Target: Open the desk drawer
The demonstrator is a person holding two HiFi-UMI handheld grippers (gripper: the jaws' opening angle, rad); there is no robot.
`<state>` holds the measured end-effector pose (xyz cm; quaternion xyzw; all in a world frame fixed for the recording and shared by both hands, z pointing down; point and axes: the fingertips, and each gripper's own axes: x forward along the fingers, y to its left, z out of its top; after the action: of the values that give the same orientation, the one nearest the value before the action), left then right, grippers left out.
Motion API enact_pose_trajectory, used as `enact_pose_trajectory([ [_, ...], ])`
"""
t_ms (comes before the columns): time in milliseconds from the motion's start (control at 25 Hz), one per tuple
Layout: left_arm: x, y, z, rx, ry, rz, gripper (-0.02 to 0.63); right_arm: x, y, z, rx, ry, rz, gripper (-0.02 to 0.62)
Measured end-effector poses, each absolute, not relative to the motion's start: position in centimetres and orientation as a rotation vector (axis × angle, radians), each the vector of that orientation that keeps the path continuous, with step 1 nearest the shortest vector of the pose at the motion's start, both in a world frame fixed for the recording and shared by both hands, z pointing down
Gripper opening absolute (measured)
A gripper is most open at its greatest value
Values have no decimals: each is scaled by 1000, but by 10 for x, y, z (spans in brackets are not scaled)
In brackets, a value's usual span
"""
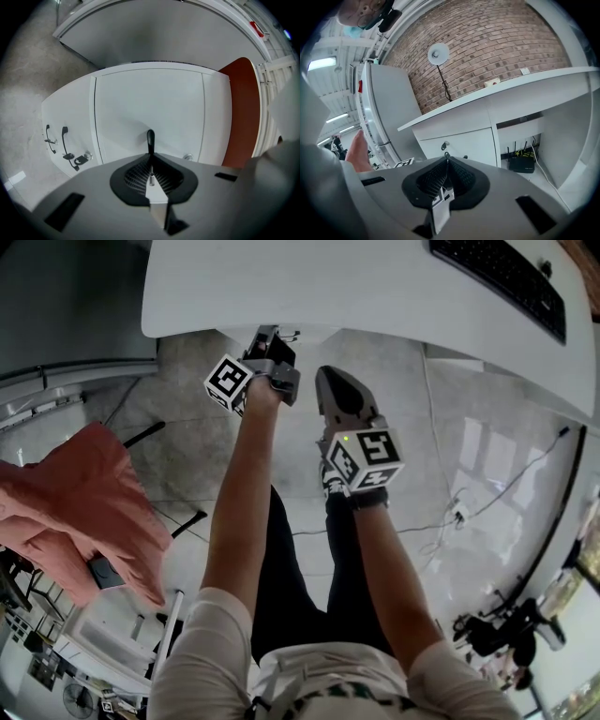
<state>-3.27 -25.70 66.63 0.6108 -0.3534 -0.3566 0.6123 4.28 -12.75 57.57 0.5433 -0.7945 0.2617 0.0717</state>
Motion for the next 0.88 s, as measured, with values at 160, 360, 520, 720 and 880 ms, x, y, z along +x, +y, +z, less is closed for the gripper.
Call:
enact_pose_trajectory([
  [160,-33,-250,667,1402,-818,-823,17,43,-126,574,1634,-2394,788,2],
  [360,-33,-247,665,1397,-818,-837,17,45,-128,571,1618,-2405,769,2],
  [520,-33,-247,661,1388,-811,-859,17,46,-129,572,1613,-2404,765,2],
  [720,-33,-241,661,1380,-812,-878,17,48,-132,571,1606,-2413,763,2],
  [880,-28,-233,661,1371,-809,-893,17,51,-130,571,1610,-2410,770,2],
])
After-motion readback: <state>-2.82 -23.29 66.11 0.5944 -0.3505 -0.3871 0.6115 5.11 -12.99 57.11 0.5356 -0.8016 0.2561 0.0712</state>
